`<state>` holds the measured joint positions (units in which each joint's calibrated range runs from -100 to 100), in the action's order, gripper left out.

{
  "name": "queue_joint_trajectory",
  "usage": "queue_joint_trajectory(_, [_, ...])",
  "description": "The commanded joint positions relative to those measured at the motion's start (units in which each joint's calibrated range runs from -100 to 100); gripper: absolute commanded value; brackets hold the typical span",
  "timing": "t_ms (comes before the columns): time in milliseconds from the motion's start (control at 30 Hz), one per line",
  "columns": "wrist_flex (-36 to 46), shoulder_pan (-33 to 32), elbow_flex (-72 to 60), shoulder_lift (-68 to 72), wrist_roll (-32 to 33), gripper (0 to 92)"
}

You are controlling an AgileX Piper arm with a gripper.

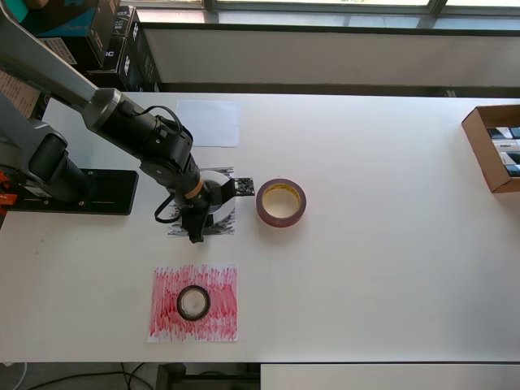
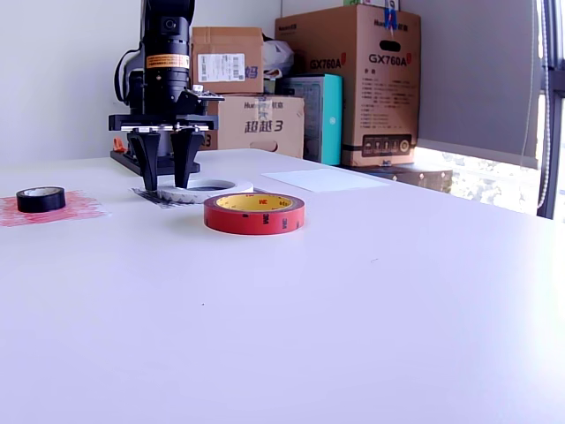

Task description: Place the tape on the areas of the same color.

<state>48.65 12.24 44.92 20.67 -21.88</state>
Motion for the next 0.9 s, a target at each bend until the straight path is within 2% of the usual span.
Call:
queue_joint_trajectory(0, [-0.50, 0.30, 0.47, 1.50, -0.22, 50.9])
queue_joint_trajectory(433, [-0.50, 0.22, -0.35, 3.09, -0.30, 50.2])
queue_joint_trajectory(533, [-0.50, -0.02, -0.35, 3.09, -0.30, 39.1])
queue_joint_trajectory(667, [-0.50, -0.02, -0.44, 2.90, 0.11, 10.2])
queue_joint_trajectory(733, [-0.50, 0.06, -0.44, 2.53, -0.22, 0.0])
queue_joint_trajectory(867, [-0.50, 0.14, -1.16, 2.16, -0.30, 1.2])
